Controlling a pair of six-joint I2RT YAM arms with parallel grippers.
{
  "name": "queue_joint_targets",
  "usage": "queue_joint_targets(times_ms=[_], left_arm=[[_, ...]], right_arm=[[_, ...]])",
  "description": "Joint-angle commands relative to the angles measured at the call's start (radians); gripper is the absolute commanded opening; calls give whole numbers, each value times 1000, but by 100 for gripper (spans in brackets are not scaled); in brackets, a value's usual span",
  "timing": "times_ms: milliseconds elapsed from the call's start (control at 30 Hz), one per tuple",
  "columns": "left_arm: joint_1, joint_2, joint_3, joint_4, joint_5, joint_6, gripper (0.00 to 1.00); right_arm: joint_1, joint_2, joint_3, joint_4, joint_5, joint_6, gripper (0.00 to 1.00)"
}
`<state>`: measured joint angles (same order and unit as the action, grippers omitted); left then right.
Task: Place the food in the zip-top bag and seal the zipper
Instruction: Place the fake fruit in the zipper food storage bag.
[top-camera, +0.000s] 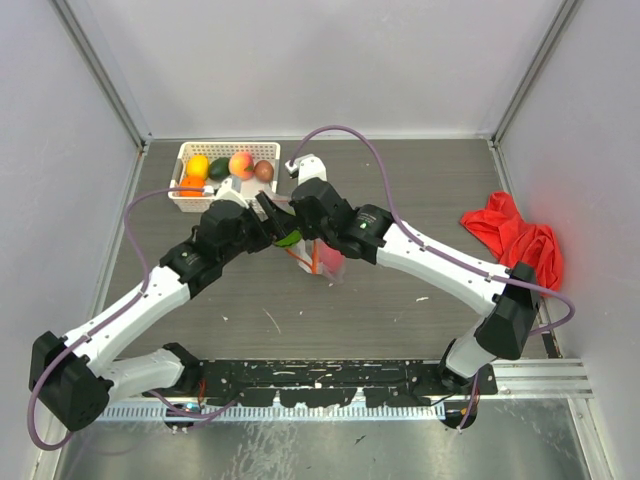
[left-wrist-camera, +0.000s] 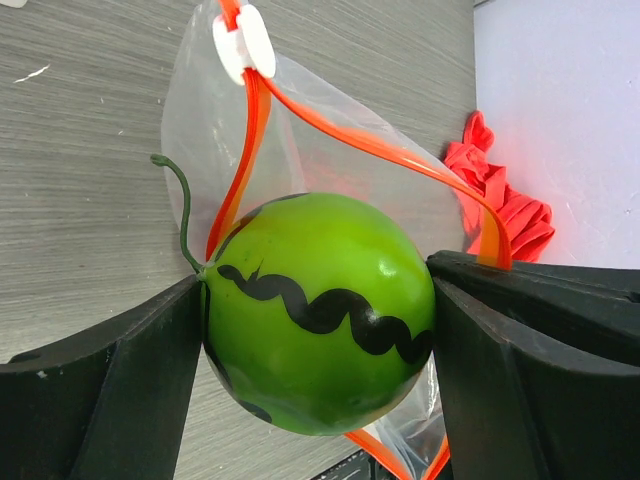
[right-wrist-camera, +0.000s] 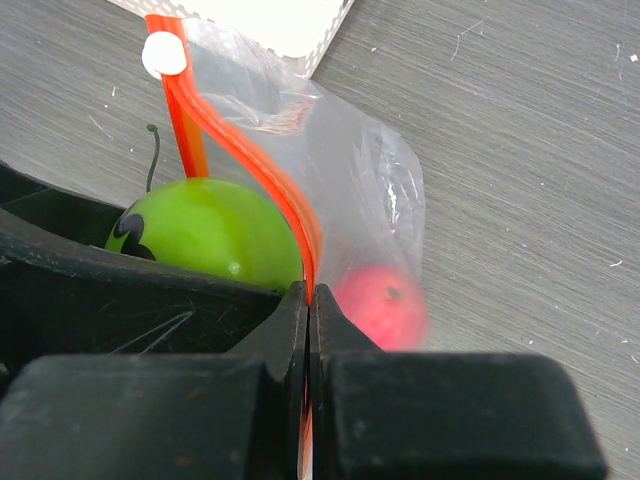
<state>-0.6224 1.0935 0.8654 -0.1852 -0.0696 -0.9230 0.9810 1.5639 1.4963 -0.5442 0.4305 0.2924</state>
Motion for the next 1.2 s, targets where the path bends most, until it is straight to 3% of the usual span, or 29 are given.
queue_joint_targets(times_ms=[0,200,767,1167], left_arm=[[-5,-40,39,75,8,-8,78],[-21,-11,94,36,-6,15,77],[-202,213,186,-19,-381,173,78],[-219,257,237,-158,-508,258,79]], right_arm=[[6,-53,-3,73,-33,34,1],[6,-53,7,72,-62,45,1],[6,-107,-34,122,-171,95,1],[-32,-176,-121,143,-153,111,1]])
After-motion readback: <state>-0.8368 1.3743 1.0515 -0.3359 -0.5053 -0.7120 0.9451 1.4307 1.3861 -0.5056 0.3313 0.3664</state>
